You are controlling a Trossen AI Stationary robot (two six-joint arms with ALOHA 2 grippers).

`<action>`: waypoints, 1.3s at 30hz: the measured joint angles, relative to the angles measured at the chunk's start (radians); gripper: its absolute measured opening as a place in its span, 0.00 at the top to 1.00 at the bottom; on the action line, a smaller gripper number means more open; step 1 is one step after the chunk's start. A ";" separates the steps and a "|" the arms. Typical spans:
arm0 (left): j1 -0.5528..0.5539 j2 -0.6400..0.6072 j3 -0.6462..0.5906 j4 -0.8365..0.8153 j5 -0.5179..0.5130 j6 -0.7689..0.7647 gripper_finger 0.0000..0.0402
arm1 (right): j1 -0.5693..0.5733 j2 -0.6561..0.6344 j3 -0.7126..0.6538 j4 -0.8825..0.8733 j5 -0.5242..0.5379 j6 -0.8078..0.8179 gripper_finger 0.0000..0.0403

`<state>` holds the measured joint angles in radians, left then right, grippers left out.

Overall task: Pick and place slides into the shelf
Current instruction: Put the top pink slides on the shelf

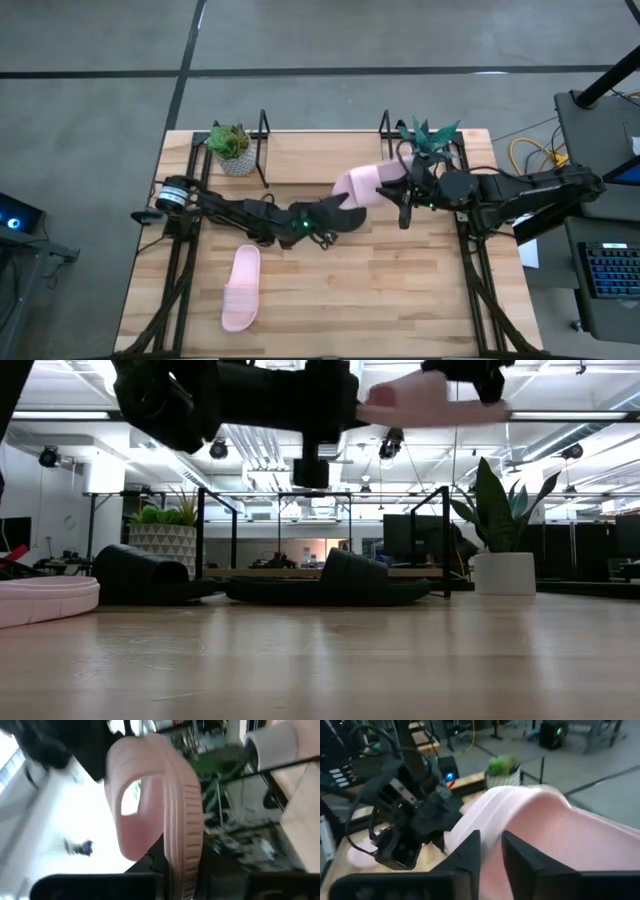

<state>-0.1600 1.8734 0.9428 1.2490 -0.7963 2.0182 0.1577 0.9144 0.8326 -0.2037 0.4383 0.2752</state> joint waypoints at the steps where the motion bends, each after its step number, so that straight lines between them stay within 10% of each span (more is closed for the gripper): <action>1: -0.002 -0.006 0.000 -0.001 -0.024 -0.016 0.96 | 0.000 -0.001 0.013 0.000 0.013 -0.018 0.79; 14: -0.010 -0.021 0.002 0.035 -0.401 -0.145 0.96 | 0.002 0.008 0.158 0.010 0.033 -0.325 0.56; 27: 0.101 -0.054 -0.016 0.046 -0.405 -0.361 0.96 | 0.001 0.085 0.127 0.039 0.031 -0.347 0.62; 33: 0.155 -0.150 -0.041 -0.014 -0.361 -0.603 0.96 | 0.001 0.111 0.126 0.064 0.031 -0.346 0.63; 39: 0.158 -0.336 -0.111 -0.412 -0.338 -1.119 0.96 | 0.001 0.116 0.126 0.061 0.032 -0.336 0.62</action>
<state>-0.0021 1.5370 0.8323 0.8368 -1.1348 0.8996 0.1589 1.0302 0.9588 -0.1428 0.4701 -0.0608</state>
